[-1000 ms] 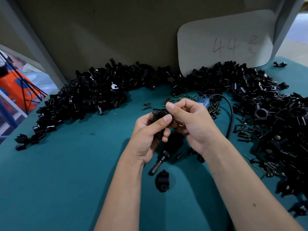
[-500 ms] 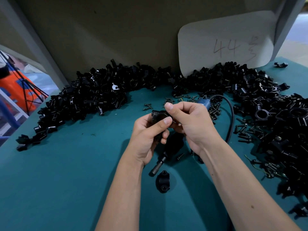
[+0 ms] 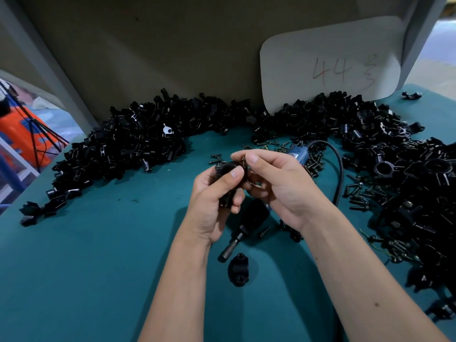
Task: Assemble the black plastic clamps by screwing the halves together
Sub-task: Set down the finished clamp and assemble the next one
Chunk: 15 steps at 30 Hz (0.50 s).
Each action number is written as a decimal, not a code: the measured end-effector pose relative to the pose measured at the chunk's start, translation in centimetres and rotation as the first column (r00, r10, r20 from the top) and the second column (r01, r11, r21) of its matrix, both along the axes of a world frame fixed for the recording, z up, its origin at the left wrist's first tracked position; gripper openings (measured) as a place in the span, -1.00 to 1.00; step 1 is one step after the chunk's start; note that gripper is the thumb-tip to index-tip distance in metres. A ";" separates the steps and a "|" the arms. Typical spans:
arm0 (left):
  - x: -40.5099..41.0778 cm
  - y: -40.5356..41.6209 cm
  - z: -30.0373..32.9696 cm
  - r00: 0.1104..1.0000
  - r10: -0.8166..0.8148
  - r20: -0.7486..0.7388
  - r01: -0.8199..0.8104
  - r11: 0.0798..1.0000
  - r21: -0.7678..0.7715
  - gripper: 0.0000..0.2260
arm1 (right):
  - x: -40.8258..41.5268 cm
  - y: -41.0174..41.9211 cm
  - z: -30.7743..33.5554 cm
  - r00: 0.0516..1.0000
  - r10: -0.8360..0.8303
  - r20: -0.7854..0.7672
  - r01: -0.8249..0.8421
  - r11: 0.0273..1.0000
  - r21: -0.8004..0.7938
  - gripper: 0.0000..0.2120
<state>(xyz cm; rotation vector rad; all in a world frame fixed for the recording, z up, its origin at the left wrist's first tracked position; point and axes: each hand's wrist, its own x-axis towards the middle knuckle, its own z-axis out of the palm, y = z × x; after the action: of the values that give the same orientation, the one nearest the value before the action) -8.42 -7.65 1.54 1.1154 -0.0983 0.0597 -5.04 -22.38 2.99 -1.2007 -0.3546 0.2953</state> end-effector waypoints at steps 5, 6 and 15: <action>-0.2 -0.2 0.1 0.997 -0.071 -0.041 0.069 0.996 -0.048 -0.92 | 0.1 -0.1 0.0 1.000 -0.021 0.012 0.021 1.000 -0.003 -0.79; -0.2 -0.2 0.1 0.995 -0.080 -0.058 0.077 0.996 -0.052 -0.90 | 0.1 -0.1 0.0 0.999 -0.029 0.014 0.030 1.000 -0.001 -0.81; -0.1 0.4 0.1 0.992 -0.095 -0.078 0.094 0.995 -0.008 -0.81 | 0.2 -0.1 -0.1 0.994 -0.092 0.060 0.093 0.995 -0.021 -0.93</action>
<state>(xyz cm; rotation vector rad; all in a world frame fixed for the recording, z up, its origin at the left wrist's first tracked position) -8.51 -7.28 1.63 1.1063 -0.0811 -0.0683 -4.81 -22.51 2.84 -1.2474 -0.3466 0.1843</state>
